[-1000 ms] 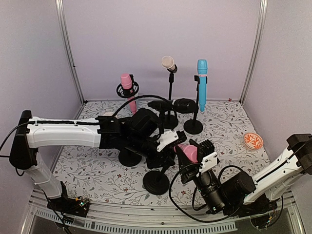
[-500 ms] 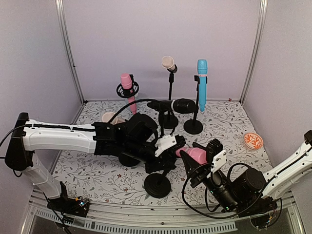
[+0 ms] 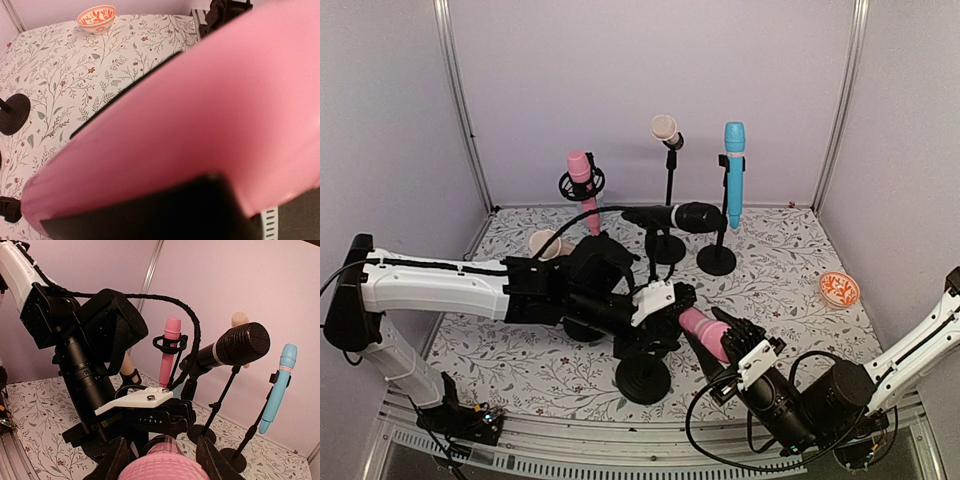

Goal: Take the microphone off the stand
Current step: Remove the microphone from the microphone stand.

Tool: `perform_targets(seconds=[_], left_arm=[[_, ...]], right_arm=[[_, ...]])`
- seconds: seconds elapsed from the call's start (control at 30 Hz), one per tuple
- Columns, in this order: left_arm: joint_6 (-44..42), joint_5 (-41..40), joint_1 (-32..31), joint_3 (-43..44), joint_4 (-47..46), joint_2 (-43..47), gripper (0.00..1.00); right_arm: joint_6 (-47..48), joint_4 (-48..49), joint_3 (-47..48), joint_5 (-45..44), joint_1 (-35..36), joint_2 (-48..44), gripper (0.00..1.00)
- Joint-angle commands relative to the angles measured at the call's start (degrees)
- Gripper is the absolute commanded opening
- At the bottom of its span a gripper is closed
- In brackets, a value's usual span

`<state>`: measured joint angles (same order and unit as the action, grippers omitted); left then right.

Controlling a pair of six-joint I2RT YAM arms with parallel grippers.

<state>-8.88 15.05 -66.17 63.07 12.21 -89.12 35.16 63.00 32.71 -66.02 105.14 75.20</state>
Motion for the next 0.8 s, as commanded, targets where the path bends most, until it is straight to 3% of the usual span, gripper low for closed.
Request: perform_targets(seconds=[0.0,0.77], left_arm=[[-0.06,-12.5,8.93,-3.06,6.03,-0.8,0.0],[-3.82,-13.7,11.5,-7.53,4.2,0.11,0.0]], right_arm=[[5.24,7.94,5.83,5.62,5.72,-3.22,0.0],[15.67,1.08,13.71,3.06,13.05,-5.68,0.0]])
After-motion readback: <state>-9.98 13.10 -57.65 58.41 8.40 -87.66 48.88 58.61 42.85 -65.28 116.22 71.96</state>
